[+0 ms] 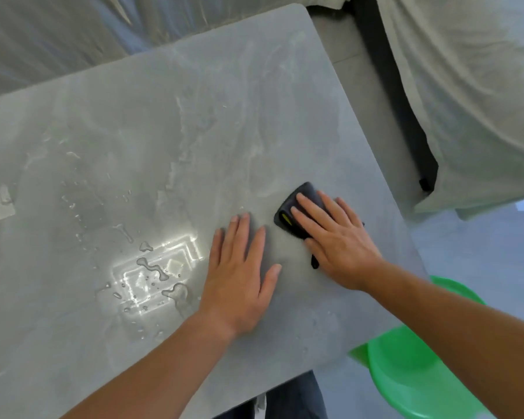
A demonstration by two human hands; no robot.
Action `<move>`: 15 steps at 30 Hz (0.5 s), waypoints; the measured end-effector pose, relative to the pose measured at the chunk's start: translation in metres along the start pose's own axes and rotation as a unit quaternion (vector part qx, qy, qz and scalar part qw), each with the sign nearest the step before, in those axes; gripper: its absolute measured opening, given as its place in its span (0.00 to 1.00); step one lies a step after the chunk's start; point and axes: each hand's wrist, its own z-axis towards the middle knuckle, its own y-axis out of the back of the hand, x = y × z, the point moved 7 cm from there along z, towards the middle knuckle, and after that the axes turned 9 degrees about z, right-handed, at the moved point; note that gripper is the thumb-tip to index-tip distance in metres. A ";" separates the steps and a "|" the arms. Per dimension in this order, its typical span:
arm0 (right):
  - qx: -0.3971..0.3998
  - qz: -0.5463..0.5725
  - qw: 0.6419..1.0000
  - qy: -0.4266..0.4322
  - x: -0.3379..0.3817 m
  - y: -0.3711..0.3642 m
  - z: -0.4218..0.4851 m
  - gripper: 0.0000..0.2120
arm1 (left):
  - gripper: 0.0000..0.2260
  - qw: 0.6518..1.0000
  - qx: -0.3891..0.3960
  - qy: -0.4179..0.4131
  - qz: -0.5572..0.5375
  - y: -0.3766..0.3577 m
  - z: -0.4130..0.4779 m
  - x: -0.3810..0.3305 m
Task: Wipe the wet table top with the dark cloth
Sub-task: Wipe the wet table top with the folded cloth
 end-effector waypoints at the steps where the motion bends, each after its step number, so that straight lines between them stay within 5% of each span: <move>1: -0.010 0.005 1.000 -0.015 -0.015 0.010 0.008 0.27 | 0.32 1.000 0.006 -0.013 0.012 -0.002 0.000 -0.003; 6: -0.106 0.082 0.968 -0.210 -0.057 0.033 0.021 0.28 | 0.33 0.999 0.029 -0.011 0.043 -0.017 -0.001 -0.005; 11: -0.060 0.043 0.985 -0.158 -0.012 -0.018 -0.055 0.28 | 0.32 0.999 0.004 0.003 0.036 -0.014 0.000 -0.008; 15: -0.049 0.032 0.988 -0.144 -0.043 -0.003 -0.051 0.28 | 0.32 0.999 -0.009 0.009 0.039 -0.013 -0.001 -0.009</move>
